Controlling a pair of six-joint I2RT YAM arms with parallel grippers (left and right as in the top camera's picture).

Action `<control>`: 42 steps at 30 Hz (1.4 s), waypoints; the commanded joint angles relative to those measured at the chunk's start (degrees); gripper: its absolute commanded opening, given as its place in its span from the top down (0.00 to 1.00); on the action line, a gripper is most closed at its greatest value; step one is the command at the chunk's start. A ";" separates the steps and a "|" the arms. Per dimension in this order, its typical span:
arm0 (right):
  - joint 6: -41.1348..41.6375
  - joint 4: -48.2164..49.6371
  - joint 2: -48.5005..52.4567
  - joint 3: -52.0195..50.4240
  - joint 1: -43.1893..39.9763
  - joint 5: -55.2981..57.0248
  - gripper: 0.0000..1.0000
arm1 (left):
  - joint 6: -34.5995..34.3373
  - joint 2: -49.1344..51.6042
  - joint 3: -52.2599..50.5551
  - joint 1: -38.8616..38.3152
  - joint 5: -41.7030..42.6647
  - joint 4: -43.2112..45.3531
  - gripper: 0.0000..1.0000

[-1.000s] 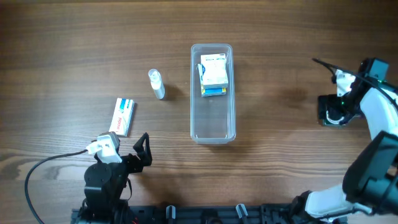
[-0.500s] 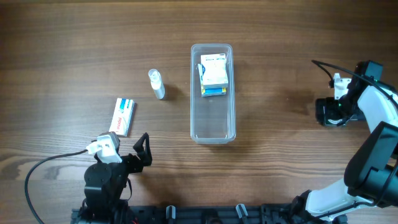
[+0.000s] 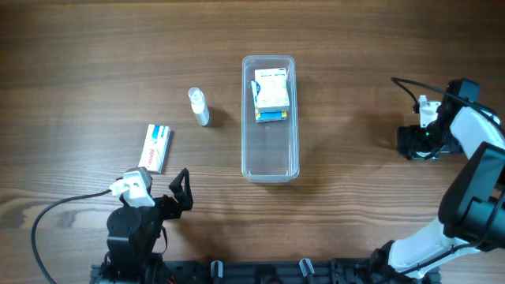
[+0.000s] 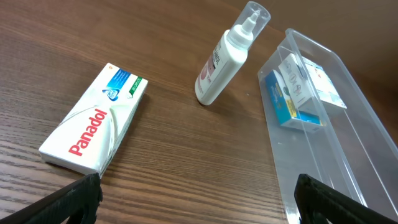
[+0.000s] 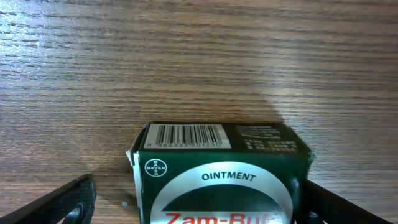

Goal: Pack container
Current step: 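Lower the right gripper onto the green Zam-Buk box, then grasp the Zam-Buk box and carry it over the container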

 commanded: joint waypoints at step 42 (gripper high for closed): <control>32.41 -15.96 -1.11 36.24 25.00 -30.62 0.40 | 1.09 -0.28 -0.15 0.46 -0.09 0.35 0.00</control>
